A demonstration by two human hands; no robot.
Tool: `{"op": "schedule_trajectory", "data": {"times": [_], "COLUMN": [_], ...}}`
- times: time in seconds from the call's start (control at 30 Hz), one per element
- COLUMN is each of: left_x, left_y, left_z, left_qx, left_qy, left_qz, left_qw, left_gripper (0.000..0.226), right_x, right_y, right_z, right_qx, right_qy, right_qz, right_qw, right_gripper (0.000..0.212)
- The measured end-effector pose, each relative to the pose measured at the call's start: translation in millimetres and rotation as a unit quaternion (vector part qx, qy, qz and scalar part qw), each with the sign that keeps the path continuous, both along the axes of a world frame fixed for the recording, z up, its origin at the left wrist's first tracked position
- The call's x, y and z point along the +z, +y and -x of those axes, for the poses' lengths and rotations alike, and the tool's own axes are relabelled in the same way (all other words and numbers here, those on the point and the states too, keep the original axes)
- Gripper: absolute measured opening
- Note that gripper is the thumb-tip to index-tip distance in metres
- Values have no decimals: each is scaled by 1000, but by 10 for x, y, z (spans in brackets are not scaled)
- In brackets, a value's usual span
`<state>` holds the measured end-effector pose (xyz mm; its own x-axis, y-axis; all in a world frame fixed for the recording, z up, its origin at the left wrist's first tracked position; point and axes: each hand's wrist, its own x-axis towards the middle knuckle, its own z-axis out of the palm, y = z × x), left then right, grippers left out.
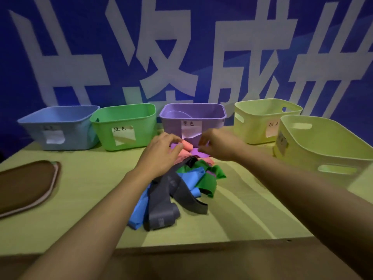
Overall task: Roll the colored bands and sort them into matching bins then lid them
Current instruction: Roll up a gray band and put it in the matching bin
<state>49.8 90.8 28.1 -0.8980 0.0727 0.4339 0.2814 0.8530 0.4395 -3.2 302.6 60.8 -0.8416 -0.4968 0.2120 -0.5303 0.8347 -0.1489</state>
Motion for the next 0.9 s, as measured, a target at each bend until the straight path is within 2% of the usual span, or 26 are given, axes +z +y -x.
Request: {"op": "schedule_trajectory", "data": {"times": [0.13,0.23,0.4,0.53,0.6,0.67,0.73,0.83,0.9], "left_x": [-175,-276,-343,-382,-380,-364,-328,-258,-215], "left_y": [-271,-343,-356,-338,-317,-304,-293,-292,-295], "left_z": [-235,-358,-516,-586,-608,-628,-644,-653,-643], "left_qx": [2,-8,-36,-38,-38,-39,-46,-56,-77], "left_qy": [-64,-95,-100,-121,-149,-160,-164,-186,-176], "left_qz": [64,86,83,95,92,82,61,-41,-105], "left_qw": [996,992,991,987,984,983,983,980,976], "left_gripper": [30,30,29,35,40,40,38,52,64], "right_x": [-179,-279,-317,-294,-301,-257,-177,24,169], "right_y": [-253,-401,-495,-488,-458,-414,-388,-394,-422], "right_z": [-368,-533,-816,-989,-991,-994,-970,-977,-973], "right_qx": [53,56,17,10,9,22,41,48,34], "right_qy": [-8,-20,5,-18,-58,-100,-155,-204,-227], "right_qz": [-16,-21,-81,-194,-189,-119,10,248,366], "right_qw": [998,998,997,981,980,988,987,946,902], "right_gripper": [21,23,58,53,45,45,38,16,18]}}
